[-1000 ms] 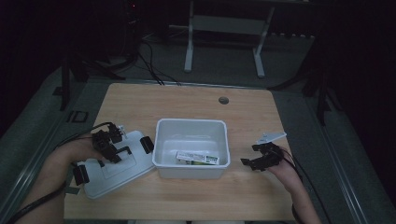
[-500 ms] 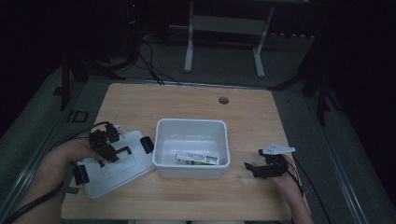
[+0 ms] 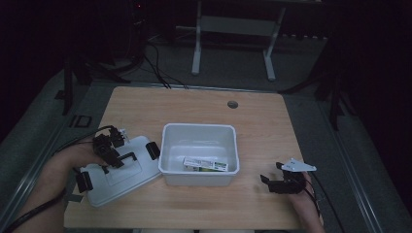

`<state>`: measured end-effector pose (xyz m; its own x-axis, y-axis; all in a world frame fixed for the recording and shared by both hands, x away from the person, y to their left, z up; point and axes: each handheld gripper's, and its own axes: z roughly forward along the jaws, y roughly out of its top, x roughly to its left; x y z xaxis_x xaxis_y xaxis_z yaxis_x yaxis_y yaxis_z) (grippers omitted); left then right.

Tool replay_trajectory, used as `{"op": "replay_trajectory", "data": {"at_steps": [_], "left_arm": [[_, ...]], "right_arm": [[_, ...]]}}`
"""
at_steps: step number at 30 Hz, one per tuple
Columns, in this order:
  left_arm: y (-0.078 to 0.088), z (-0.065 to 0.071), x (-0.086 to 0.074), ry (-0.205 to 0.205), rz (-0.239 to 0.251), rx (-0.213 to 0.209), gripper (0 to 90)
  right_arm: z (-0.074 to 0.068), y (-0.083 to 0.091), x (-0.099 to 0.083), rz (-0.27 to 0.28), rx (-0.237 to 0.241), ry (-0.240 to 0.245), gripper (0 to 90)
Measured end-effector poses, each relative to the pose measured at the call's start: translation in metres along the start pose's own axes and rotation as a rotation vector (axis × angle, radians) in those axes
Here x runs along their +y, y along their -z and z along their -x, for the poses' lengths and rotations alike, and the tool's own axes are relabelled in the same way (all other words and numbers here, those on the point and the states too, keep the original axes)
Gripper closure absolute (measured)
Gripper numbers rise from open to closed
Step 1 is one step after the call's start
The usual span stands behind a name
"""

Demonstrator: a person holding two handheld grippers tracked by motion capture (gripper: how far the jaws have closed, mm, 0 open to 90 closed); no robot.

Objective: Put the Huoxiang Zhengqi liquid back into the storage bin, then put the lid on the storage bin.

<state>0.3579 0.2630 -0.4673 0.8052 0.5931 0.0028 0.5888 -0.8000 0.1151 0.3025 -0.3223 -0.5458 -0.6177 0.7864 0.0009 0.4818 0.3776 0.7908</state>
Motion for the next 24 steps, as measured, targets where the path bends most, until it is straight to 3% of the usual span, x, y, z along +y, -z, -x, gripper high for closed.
{"op": "replay_trajectory", "data": {"at_steps": [13, 15, 24], "left_arm": [[-0.0065, -0.0016, 0.0005, 0.002, -0.001, -0.008, 55.2], [-0.0078, -0.0026, 0.0007, 0.013, 0.005, 0.001, 59.7], [-0.0103, -0.0021, 0.0070, -0.025, -0.030, 0.001, 68.5]], "right_arm": [[-0.0009, 0.0048, -0.0109, 0.026, -0.007, -0.009, 13.3], [-0.0016, 0.0030, -0.0111, 0.016, -0.006, -0.008, 13.3], [-0.0024, 0.0013, -0.0112, 0.014, 0.004, 0.000, 13.3]]}}
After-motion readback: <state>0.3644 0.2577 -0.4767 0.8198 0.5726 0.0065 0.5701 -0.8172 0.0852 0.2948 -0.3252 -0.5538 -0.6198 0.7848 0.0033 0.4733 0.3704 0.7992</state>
